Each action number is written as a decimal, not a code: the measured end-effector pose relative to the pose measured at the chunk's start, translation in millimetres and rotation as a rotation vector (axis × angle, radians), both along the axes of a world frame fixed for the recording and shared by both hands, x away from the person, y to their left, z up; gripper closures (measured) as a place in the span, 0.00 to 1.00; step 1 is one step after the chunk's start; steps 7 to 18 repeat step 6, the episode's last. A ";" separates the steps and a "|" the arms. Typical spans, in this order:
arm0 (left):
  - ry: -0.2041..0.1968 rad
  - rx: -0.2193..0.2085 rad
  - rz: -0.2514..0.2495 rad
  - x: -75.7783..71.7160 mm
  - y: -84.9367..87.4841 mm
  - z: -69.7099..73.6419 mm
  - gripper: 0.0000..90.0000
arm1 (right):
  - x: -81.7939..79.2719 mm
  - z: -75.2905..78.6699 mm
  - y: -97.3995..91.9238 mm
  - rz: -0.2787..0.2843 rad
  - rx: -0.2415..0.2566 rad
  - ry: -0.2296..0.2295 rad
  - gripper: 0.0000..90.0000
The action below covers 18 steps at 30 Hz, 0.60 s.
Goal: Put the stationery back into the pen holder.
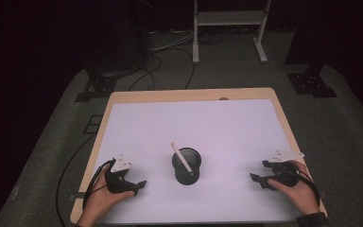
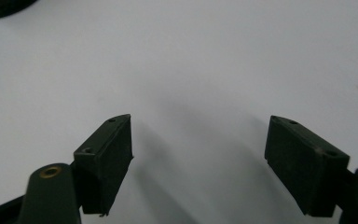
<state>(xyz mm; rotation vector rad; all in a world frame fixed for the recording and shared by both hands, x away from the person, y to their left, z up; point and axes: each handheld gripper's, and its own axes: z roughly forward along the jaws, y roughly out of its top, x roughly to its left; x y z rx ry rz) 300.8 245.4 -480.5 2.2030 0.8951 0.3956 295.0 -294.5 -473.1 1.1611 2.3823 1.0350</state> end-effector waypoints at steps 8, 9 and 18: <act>-0.002 0.002 0.001 -0.2 -0.2 0.0 0.02 | -6.5 -7.3 -9.4 -0.026 -0.011 -0.023 0.23; -0.002 0.002 0.001 -0.2 -0.2 0.0 0.02 | -6.5 -7.3 -9.4 -0.026 -0.011 -0.023 0.23; -0.002 0.002 0.001 -0.2 -0.2 0.0 0.02 | -6.5 -7.3 -9.4 -0.026 -0.011 -0.023 0.23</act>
